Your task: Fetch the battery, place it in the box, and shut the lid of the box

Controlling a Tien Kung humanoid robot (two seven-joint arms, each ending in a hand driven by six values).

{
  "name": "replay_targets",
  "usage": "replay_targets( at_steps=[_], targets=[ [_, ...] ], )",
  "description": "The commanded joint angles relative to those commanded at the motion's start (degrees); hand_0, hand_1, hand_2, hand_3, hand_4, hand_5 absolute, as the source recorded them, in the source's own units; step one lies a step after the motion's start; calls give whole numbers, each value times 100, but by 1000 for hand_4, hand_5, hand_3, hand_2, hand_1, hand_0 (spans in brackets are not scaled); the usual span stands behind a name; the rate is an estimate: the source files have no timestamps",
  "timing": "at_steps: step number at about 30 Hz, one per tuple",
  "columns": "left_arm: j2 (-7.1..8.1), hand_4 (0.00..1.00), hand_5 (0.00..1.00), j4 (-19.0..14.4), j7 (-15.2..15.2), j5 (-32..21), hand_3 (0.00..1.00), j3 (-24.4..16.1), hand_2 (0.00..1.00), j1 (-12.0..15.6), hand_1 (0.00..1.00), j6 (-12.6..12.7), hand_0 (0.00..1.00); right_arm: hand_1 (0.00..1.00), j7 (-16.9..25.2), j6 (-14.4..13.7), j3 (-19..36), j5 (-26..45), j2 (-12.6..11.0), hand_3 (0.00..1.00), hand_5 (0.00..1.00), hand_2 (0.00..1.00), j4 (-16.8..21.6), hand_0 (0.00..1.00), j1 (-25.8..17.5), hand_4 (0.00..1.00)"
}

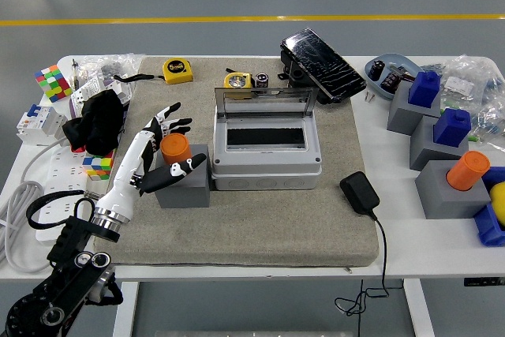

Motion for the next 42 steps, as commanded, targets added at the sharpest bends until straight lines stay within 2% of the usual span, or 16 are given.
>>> replay_targets(
  at_steps=[5,6,11,12,17,18,23,24,29,30,34,35,36,42],
  targets=[
    [-17,998,250,125,-91,-103,863,128,792,-64,769,90,723,665,-1,2,-5,2,-1,604,585,673,0,639,1,993],
    [-24,998,13,166,-123,-149,721,156,632,-78,628,106,491,665,-2,3,-5,1,0,604,585,674,0,639,3,993],
    [-78,998,13,378,-276,-432,721,257,632,-151,628,142,491,665,0,4,-20,13,0,604,585,674,0,639,7,993],
    [-84,998,2,402,-311,-483,680,276,540,-159,529,151,407,665,1,4,-20,12,-1,604,585,674,0,639,5,993],
    [-129,998,2,556,-456,-810,680,415,540,-252,529,182,407,665,-5,4,-3,0,0,604,585,674,0,639,8,993],
    [-141,998,2,592,-491,-892,527,455,392,-275,341,193,283,664,-5,4,-7,4,-1,604,585,673,0,639,9,992],
    [-194,998,2,698,-629,-1212,527,572,392,-342,341,247,283,664,3,0,-35,39,-2,604,585,673,0,639,20,992],
    [-200,940,2,709,-643,-1251,358,590,283,-350,211,248,212,664,0,1,-34,35,-2,604,585,673,0,640,20,992],
    [-214,940,2,730,-661,-1304,358,646,283,-377,211,244,212,664,-5,4,-23,16,0,604,585,673,0,640,15,992],
    [-215,854,2,728,-661,-1307,309,649,247,-379,168,239,190,666,-5,4,-17,10,0,604,585,673,0,640,13,993],
    [-209,854,2,687,-647,-1275,309,633,247,-369,168,245,190,666,-5,4,-12,-1,0,604,585,673,0,640,6,993],
    [-205,854,2,661,-632,-1248,309,621,247,-366,168,245,190,666,-5,4,-12,0,0,604,585,673,0,640,9,993],
    [-201,751,2,636,-615,-1215,292,612,233,-364,151,246,176,665,-4,4,-13,2,0,603,586,674,0,640,11,993],
    [-141,738,2,294,-332,-737,291,490,231,-335,147,249,174,666,1,2,-16,14,4,604,586,673,0,640,18,993]
  ],
)
